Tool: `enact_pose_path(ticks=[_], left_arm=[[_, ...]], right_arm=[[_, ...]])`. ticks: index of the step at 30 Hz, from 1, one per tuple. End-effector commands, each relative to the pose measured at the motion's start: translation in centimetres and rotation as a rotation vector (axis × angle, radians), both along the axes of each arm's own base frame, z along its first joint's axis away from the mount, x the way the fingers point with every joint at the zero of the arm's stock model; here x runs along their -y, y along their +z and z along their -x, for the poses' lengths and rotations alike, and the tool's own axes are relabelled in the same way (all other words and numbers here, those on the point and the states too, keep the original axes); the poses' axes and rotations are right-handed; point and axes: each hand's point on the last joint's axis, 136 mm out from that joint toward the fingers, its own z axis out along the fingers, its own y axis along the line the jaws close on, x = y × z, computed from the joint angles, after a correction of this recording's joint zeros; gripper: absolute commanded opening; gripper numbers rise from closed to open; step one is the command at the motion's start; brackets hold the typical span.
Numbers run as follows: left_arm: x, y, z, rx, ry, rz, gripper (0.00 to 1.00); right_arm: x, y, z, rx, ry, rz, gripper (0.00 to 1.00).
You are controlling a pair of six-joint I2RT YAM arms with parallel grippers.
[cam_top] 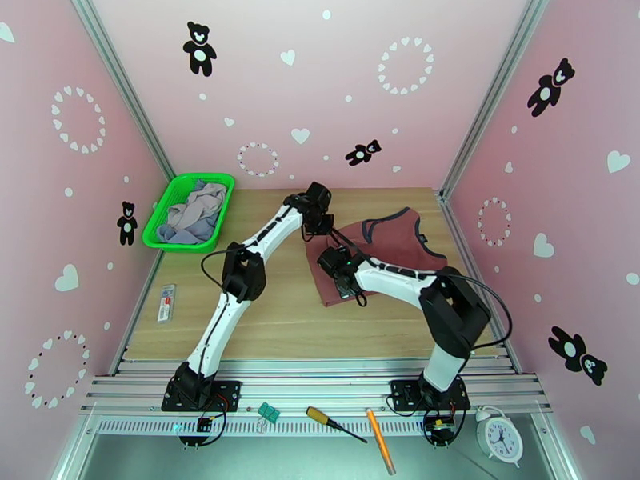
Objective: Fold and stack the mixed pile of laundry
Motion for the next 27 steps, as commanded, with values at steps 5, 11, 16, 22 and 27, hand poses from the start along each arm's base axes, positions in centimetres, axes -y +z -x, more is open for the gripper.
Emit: enact_pose_path(ticks=[5, 11, 16, 22, 27], left_arm=[[0.8, 1.1, -2.4, 0.082, 0.046, 0.052, 0.00], [1.6, 1.0, -2.8, 0.084, 0.036, 0.089, 0.38], [2.5, 4.0, -3.2, 0.155, -0.005, 0.142, 0.73], [0.4, 11.4, -3.0, 0.317, 0.002, 0.099, 0.66], [-2.3, 12.3, -1.1, 0.335, -0.003, 0.019, 0.42]], right_arm=[[1.8, -1.0, -0.6, 0.030, -0.049, 0.083, 0.00], [2.9, -1.1, -0.6, 0.034, -0.082, 0.105, 0.15], [4.1, 1.2, -1.0, 0.091, -0.115, 0.108, 0.48], [8.8, 5.6, -1.5, 0.156, -0.208, 0.076, 0.53], [11.2, 7.5, -0.8, 0.179, -0.266, 0.001, 0.47]])
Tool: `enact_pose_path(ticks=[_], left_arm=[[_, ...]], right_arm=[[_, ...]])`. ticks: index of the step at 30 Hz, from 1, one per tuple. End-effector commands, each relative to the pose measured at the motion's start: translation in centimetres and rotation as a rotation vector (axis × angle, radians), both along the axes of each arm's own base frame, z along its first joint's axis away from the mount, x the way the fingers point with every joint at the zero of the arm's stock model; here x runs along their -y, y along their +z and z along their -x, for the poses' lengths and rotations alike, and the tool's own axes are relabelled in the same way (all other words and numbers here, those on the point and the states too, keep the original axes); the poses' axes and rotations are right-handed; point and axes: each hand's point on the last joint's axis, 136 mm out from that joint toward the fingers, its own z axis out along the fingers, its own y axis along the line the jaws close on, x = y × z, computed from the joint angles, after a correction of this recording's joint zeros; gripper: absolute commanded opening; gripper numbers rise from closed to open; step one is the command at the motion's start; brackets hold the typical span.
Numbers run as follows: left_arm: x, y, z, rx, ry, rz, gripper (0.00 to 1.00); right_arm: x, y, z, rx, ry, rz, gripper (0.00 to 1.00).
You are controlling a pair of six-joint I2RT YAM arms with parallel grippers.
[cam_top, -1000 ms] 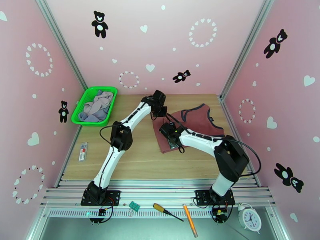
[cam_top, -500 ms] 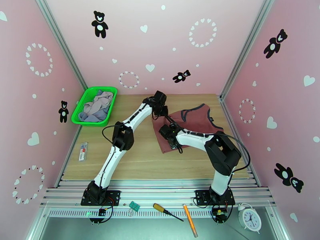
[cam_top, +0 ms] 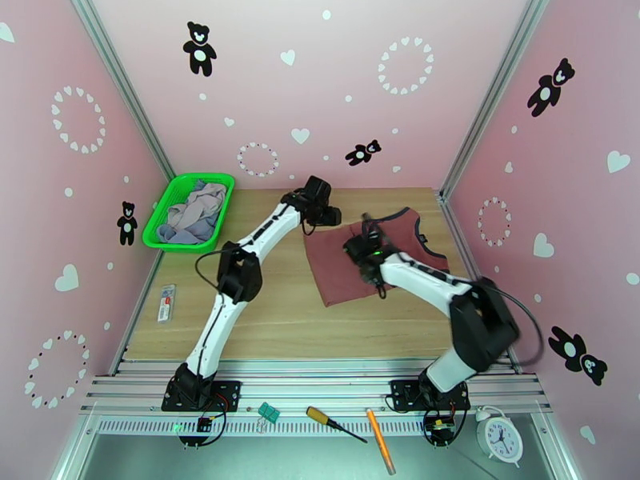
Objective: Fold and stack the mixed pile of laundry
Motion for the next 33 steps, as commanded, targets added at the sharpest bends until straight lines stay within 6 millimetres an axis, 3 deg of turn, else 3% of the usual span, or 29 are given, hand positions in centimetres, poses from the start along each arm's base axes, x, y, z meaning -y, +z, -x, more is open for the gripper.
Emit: enact_pose_path(ticks=[1, 3, 4, 5, 8, 9, 13, 17, 25, 29, 33], left_arm=[[-2.0, 4.3, 0.4, 0.106, -0.002, -0.022, 0.34], [-2.1, 2.2, 1.3, 0.059, -0.019, -0.026, 0.16], [-1.9, 0.6, 1.8, 0.025, -0.027, -0.023, 0.02], [-1.8, -0.9, 2.0, -0.011, -0.027, -0.017, 0.00], [-1.4, -5.3, 2.4, -0.108, -0.018, -0.010, 0.00], [-1.3, -6.3, 2.5, -0.127, -0.015, -0.008, 0.00], [-1.9, -10.2, 2.7, -0.183, 0.028, -0.040, 0.00], [-3.9, -12.9, 2.9, -0.221, 0.091, -0.113, 0.00], [-6.3, -15.4, 1.9, -0.261, 0.108, -0.146, 0.00], [-6.1, -15.1, -0.2, -0.243, 0.049, -0.131, 0.00], [-5.9, -13.2, -2.4, -0.185, -0.010, -0.144, 0.00]], right_arm=[[0.5, 0.4, 1.6, -0.027, 0.023, -0.034, 0.44], [-1.3, -0.3, 1.9, -0.050, 0.070, -0.142, 0.37], [-2.7, -0.9, 2.0, -0.062, 0.099, -0.211, 0.33], [-4.1, -1.7, 2.2, -0.080, 0.124, -0.282, 0.27], [-8.2, -3.7, 2.1, -0.106, 0.182, -0.477, 0.03], [-9.2, -4.3, 2.1, -0.118, 0.196, -0.518, 0.00], [-12.2, -6.6, 1.6, -0.164, 0.236, -0.567, 0.00], [-14.3, -9.2, 1.5, -0.215, 0.264, -0.562, 0.00], [-17.2, -14.2, 4.6, -0.331, 0.291, -0.506, 0.00], [-20.7, -15.5, 6.2, -0.375, 0.322, -0.500, 0.00], [-23.3, -15.5, 5.7, -0.381, 0.329, -0.477, 0.00]])
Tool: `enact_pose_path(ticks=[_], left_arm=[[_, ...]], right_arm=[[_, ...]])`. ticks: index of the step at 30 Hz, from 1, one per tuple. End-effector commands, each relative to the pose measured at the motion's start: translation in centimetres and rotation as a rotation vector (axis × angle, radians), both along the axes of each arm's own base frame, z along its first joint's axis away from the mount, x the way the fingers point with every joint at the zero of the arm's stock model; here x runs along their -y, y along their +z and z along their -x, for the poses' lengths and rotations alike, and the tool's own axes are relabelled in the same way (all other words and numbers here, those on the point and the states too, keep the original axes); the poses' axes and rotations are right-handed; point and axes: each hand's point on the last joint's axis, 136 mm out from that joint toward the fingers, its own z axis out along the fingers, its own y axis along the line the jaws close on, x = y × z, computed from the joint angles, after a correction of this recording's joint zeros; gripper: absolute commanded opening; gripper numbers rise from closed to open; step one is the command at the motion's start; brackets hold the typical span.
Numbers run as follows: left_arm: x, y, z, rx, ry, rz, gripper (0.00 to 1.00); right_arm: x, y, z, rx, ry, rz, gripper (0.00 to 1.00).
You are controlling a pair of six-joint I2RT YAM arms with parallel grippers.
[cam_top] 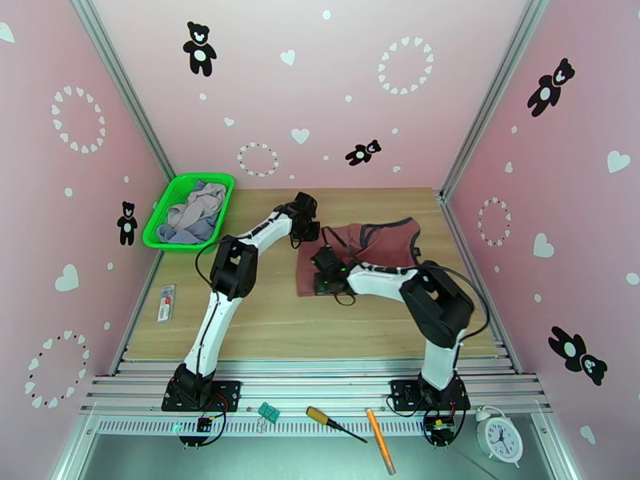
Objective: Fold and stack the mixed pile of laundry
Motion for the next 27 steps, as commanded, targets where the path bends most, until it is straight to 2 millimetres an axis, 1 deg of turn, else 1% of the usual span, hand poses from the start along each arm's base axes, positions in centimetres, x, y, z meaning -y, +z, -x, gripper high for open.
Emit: enact_pose_path(ticks=[1, 2, 4, 6, 7, 8, 9, 10, 11, 13, 14, 15, 17, 18, 19, 20, 22, 23, 26, 27], left_arm=[[-1.0, 0.0, -0.7, 0.001, -0.072, -0.053, 0.00], [-1.1, 0.8, -1.2, 0.025, -0.083, -0.053, 0.00], [-1.4, 3.3, -2.4, 0.084, -0.090, -0.045, 0.00], [-1.7, 6.2, -3.0, 0.144, -0.089, -0.035, 0.00], [-2.0, 8.2, -3.1, 0.177, -0.090, -0.033, 0.00], [-2.1, 10.1, -2.9, 0.209, -0.091, -0.030, 0.04], [-2.4, 12.0, -2.6, 0.235, -0.088, -0.024, 0.06], [-2.6, 13.9, -2.1, 0.263, -0.085, -0.017, 0.10], [-2.9, 15.5, -1.5, 0.288, -0.080, -0.015, 0.13], [-4.2, 18.7, 0.1, 0.344, -0.040, -0.027, 0.17], [-5.2, 19.7, 1.3, 0.351, -0.011, -0.036, 0.18], [-6.0, 20.4, 2.2, 0.350, 0.019, -0.044, 0.16], [-7.8, 20.2, 4.8, 0.308, 0.067, -0.061, 0.03], [-8.3, 19.6, 6.0, 0.279, 0.081, -0.064, 0.00], [-8.7, 18.9, 7.3, 0.249, 0.092, -0.052, 0.00], [-8.7, 18.2, 8.4, 0.224, 0.097, -0.028, 0.00], [-8.1, 16.1, 10.5, 0.169, 0.089, 0.036, 0.00], [-7.9, 14.6, 11.5, 0.140, 0.088, 0.046, 0.00], [-6.6, 10.8, 13.0, 0.081, 0.074, 0.069, 0.00], [-6.1, 9.9, 13.1, 0.073, 0.071, 0.086, 0.00]], right_arm=[[0.7, -5.3, 4.1, -0.203, 0.020, 0.134, 0.00], [0.7, -4.8, 3.4, -0.185, 0.017, 0.152, 0.00], [0.7, -3.4, 1.8, -0.145, 0.011, 0.178, 0.00], [0.9, -1.6, 0.3, -0.114, 0.009, 0.182, 0.00], [1.0, -0.3, -0.4, -0.095, 0.008, 0.176, 0.00], [1.2, 1.0, -1.0, -0.074, 0.004, 0.168, 0.00], [1.6, 2.2, -1.5, -0.053, 0.000, 0.165, 0.00], [2.1, 3.6, -1.8, -0.031, -0.003, 0.160, 0.03], [2.6, 4.8, -2.0, -0.013, -0.006, 0.157, 0.06], [3.9, 7.4, -2.2, 0.023, -0.010, 0.151, 0.15], [4.6, 8.3, -2.3, 0.037, -0.012, 0.145, 0.19], [5.2, 9.2, -2.5, 0.048, -0.016, 0.133, 0.21], [6.3, 10.1, -3.2, 0.042, -0.003, 0.091, 0.22], [6.6, 10.5, -3.7, 0.037, 0.008, 0.062, 0.19], [7.0, 10.8, -4.5, 0.037, 0.016, 0.040, 0.16], [7.3, 11.0, -5.1, 0.039, 0.024, 0.028, 0.14], [7.8, 11.1, -7.0, 0.030, 0.030, 0.012, 0.08], [8.1, 11.0, -7.9, 0.022, 0.033, 0.014, 0.06], [8.9, 10.5, -11.2, 0.018, 0.031, 0.038, 0.03], [9.0, 10.1, -12.2, 0.010, 0.031, 0.042, 0.02]])
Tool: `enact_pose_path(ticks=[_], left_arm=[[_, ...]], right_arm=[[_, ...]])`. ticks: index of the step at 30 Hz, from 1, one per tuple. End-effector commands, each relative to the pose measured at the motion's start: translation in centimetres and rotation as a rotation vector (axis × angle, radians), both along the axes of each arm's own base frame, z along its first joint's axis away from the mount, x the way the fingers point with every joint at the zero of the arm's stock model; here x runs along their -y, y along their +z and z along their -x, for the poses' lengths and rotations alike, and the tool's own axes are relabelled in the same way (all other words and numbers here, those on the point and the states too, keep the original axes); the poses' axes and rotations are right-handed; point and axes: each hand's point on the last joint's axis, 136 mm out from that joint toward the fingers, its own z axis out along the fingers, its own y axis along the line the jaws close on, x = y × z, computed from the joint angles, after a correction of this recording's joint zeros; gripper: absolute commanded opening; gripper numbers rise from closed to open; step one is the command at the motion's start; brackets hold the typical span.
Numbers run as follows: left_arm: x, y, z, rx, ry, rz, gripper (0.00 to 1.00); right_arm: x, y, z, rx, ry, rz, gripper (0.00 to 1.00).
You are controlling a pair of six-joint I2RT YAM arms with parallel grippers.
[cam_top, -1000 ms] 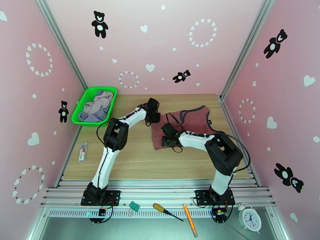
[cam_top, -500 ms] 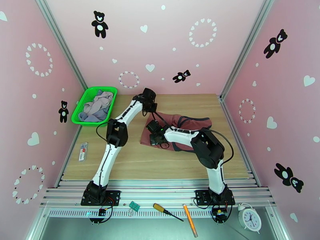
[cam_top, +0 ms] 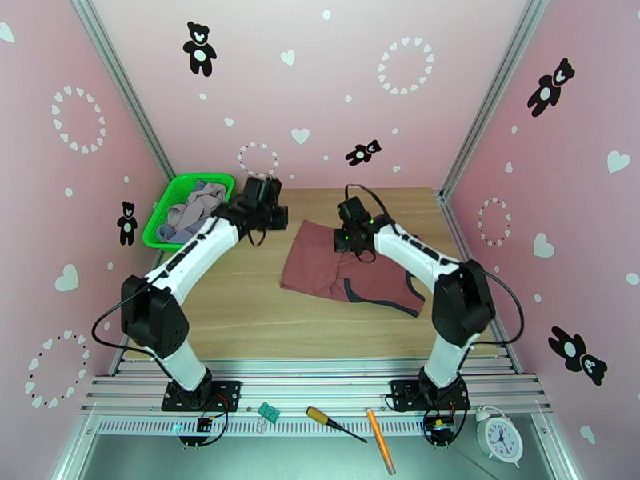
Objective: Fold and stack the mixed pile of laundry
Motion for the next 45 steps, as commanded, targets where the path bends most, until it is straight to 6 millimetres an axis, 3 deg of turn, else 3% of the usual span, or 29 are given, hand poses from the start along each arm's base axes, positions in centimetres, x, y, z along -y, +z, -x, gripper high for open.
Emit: enact_pose_path(ticks=[1, 5, 9, 16, 20, 23, 28, 35, 40, 45], left_arm=[[2.6, -5.3, 0.9, -0.092, -0.010, 0.081, 0.00], [3.5, -9.4, 1.2, -0.142, 0.014, 0.100, 0.00], [2.3, -13.3, 2.4, -0.204, 0.058, 0.045, 0.00], [-0.2, -18.2, 5.6, -0.304, 0.108, -0.043, 0.00], [-1.1, -19.8, 5.6, -0.335, 0.128, -0.093, 0.00], [-1.5, -20.7, 4.0, -0.354, 0.138, -0.105, 0.00], [-2.1, -20.5, -1.6, -0.354, 0.144, -0.121, 0.00], [-2.4, -18.8, -10.0, -0.319, 0.125, -0.105, 0.00], [-1.1, -16.4, -14.0, -0.250, 0.065, -0.085, 0.00], [0.1, -13.3, -15.5, -0.176, -0.005, -0.046, 0.00]], right_arm=[[0.0, -1.9, -2.0, -0.062, 0.067, 0.025, 0.01], [0.9, -4.7, -5.6, -0.112, 0.020, 0.004, 0.00], [1.5, -8.4, -7.1, -0.178, -0.027, -0.024, 0.00], [2.6, -14.2, -5.4, -0.289, -0.105, 0.007, 0.00], [3.5, -15.2, -4.0, -0.300, -0.172, 0.000, 0.00], [4.2, -15.3, -2.7, -0.291, -0.237, -0.011, 0.00], [5.1, -15.1, -0.2, -0.255, -0.367, -0.046, 0.00], [2.9, -15.7, 2.2, -0.202, -0.525, -0.083, 0.00], [0.9, -15.3, 0.9, -0.169, -0.587, -0.097, 0.00], [1.5, -11.6, -2.5, -0.084, -0.550, -0.037, 0.00]])
